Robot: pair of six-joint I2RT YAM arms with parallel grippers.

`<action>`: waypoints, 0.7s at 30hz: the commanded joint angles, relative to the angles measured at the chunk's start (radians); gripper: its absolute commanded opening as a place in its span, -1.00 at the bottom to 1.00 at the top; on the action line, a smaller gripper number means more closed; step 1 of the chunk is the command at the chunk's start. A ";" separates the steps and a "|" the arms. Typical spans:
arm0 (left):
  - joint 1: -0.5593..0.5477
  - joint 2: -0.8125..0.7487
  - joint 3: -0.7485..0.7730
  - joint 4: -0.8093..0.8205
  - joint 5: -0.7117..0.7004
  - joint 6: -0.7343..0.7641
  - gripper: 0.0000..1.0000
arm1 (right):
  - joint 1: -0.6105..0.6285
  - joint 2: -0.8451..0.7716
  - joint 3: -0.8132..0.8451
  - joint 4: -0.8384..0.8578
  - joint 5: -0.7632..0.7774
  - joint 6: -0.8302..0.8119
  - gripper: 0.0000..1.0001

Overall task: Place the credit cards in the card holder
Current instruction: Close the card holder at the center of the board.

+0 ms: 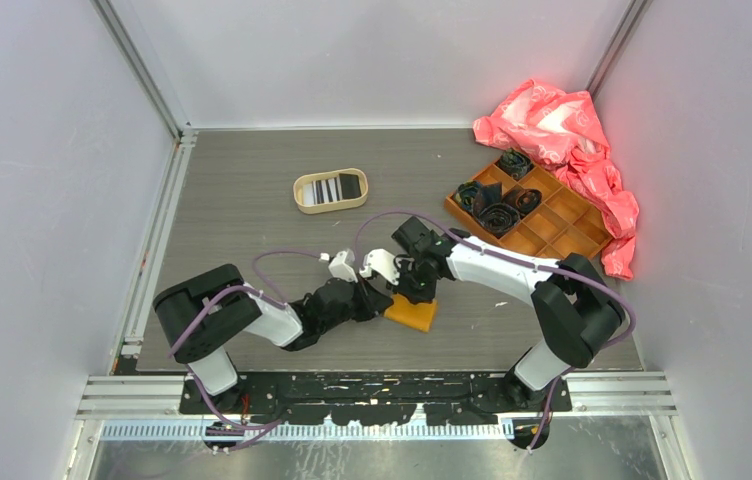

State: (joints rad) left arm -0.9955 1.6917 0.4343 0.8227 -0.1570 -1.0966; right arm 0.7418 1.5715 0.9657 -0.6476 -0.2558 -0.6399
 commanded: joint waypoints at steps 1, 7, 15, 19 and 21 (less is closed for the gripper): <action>-0.001 -0.009 -0.025 0.093 -0.031 0.021 -0.95 | 0.017 0.015 -0.015 -0.018 -0.042 -0.030 -0.98; 0.002 0.005 -0.051 0.164 -0.024 0.019 -0.74 | 0.030 0.038 -0.019 -0.023 -0.023 -0.039 -0.98; 0.017 0.019 -0.098 0.271 0.001 0.017 -0.58 | 0.043 0.062 -0.019 -0.026 -0.006 -0.041 -0.98; 0.035 0.006 -0.136 0.317 0.012 0.030 -0.51 | 0.051 0.074 -0.019 -0.028 0.005 -0.040 -0.98; 0.052 -0.024 -0.163 0.315 0.016 0.044 -0.50 | 0.055 0.076 -0.019 -0.029 0.010 -0.041 -0.98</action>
State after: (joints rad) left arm -0.9714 1.7039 0.3107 1.0389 -0.1440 -1.0916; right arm 0.7731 1.5867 0.9730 -0.6548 -0.2356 -0.6762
